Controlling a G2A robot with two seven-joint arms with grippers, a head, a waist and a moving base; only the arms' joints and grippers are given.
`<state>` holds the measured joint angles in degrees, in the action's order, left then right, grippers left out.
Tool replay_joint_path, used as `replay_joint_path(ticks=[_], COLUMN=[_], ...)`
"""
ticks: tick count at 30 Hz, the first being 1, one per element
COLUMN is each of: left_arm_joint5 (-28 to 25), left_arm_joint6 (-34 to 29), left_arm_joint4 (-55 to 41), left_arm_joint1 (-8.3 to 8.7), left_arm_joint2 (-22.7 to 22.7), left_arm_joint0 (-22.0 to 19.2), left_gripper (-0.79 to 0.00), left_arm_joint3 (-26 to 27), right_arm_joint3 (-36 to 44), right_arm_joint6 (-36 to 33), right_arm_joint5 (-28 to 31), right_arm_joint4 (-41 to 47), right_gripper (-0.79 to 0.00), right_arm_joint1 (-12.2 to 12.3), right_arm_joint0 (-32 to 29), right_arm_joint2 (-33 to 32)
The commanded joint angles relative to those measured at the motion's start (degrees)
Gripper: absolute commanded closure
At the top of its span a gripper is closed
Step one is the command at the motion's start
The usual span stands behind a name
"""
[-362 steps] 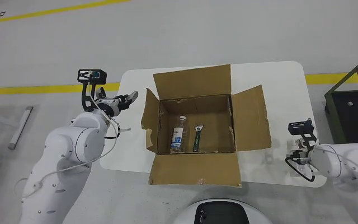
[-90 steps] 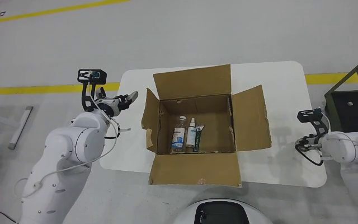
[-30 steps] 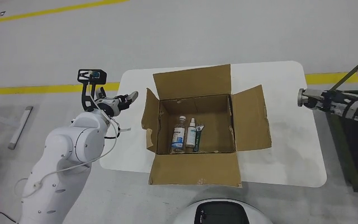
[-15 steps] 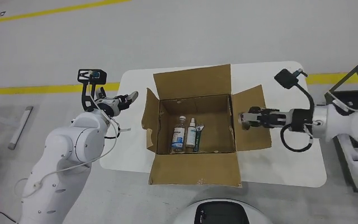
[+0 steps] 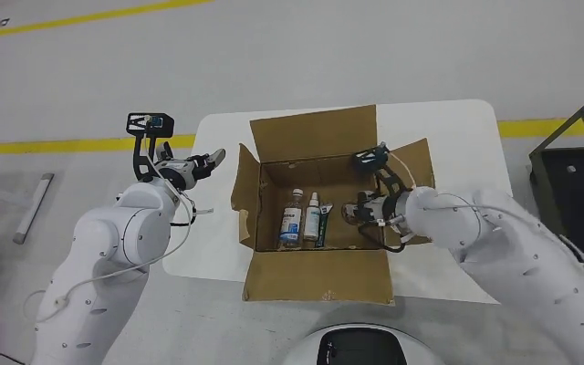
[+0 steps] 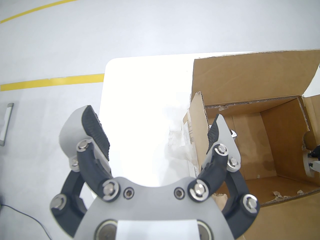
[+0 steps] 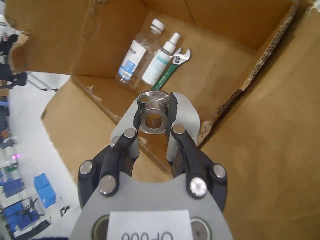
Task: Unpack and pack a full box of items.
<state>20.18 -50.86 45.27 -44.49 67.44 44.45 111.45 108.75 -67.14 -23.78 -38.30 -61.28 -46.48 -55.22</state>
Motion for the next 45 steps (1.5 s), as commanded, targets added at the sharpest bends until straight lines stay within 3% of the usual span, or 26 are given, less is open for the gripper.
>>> replay_joint_path(ticks=[1,6,12,25,33,38,45], left_arm_joint5=[0.0,0.0,0.0,0.0,0.0,0.0,0.0], left_arm_joint6=[0.0,0.0,0.0,0.0,0.0,0.0,0.0], left_arm_joint4=[0.0,0.0,0.0,0.0,0.0,0.0,0.0], left_arm_joint1=[0.0,0.0,0.0,0.0,0.0,0.0,0.0], left_arm_joint2=[0.0,0.0,0.0,0.0,0.0,0.0,0.0], left_arm_joint0=[0.0,0.0,0.0,0.0,0.0,0.0,0.0], left_gripper=[-0.785,-0.785,-0.785,-0.785,-0.785,-0.785,-0.785], left_arm_joint3=[0.0,0.0,0.0,0.0,0.0,0.0,0.0], right_arm_joint3=[-0.7,-2.38,-3.36,-3.36,0.17,-2.85,-16.34], right_arm_joint6=[0.55,2.03,6.0,6.0,8.56,8.36,7.96], right_arm_joint5=[-3.63,-13.02,-17.54,-17.54,-14.42,-17.02,-21.33], right_arm_joint4=[-5.69,-12.41,-14.83,-14.83,-17.79,-22.4,-25.3], right_gripper=[0.0,0.0,0.0,0.0,0.0,0.0,0.0], right_arm_joint1=[-0.35,-1.88,-3.65,-3.65,-3.95,-6.33,-11.27], right_arm_joint0=[0.57,2.02,3.06,3.06,0.44,3.03,8.35], right_arm_joint2=[2.66,7.67,10.87,10.87,10.84,17.29,24.14])
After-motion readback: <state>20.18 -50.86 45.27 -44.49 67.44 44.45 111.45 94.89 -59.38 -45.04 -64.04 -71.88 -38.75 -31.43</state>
